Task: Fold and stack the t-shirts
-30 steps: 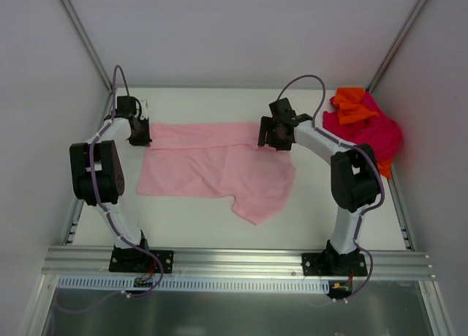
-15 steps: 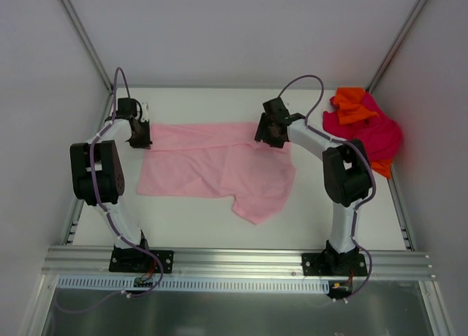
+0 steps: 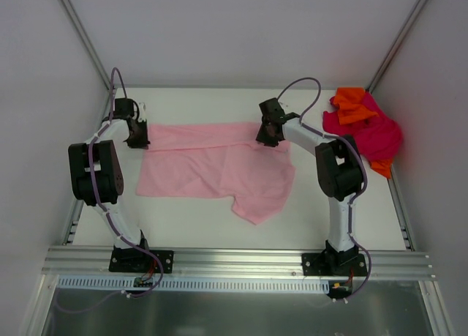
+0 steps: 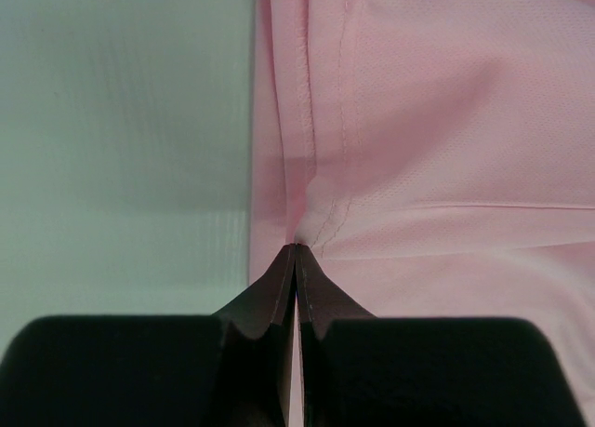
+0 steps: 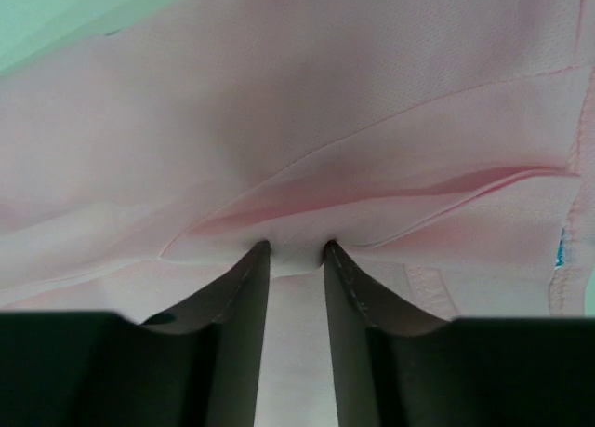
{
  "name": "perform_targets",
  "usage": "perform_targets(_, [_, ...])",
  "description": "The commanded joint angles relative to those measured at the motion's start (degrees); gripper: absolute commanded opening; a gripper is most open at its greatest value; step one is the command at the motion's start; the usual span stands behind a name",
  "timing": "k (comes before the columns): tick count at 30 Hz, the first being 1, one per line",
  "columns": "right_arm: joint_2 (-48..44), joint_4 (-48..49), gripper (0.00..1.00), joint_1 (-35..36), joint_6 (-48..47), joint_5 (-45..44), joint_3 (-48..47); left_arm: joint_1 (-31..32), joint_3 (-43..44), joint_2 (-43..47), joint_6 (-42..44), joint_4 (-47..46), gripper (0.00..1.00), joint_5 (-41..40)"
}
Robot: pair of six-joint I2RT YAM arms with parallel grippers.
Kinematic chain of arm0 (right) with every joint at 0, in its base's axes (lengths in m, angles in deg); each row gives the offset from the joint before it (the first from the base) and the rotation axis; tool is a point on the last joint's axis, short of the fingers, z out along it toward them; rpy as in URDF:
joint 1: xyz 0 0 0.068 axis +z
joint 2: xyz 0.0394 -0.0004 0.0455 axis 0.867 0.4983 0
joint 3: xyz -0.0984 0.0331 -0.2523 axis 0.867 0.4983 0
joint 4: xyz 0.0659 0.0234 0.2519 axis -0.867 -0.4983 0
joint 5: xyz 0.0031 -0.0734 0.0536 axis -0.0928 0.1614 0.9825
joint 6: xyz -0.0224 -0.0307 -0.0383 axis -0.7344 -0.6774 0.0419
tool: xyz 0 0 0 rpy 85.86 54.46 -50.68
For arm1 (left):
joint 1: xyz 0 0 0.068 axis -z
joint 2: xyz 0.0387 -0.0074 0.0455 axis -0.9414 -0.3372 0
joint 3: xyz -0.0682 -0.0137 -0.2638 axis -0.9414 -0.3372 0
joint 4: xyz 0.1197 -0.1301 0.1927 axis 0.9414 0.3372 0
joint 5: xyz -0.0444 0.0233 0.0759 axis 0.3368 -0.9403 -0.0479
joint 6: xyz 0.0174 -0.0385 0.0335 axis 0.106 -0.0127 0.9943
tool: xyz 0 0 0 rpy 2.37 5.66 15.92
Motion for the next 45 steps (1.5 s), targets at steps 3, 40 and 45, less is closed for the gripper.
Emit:
perform_targets(3, [-0.1, -0.7, 0.18, 0.5, 1.4, -3.0, -2.7, -0.6, 1.1, 0.3, 0.6, -0.7, 0.0, 1.5])
perform_targets(40, [-10.2, -10.8, 0.86, 3.7, -8.4, 3.2, 2.7, -1.3, 2.3, 4.3, -2.1, 5.2, 0.52, -2.2])
perform_targets(45, [-15.0, -14.6, 0.93, 3.0, -20.2, 3.8, -3.8, -1.3, 5.7, 8.9, -4.5, 5.2, 0.79, -3.8])
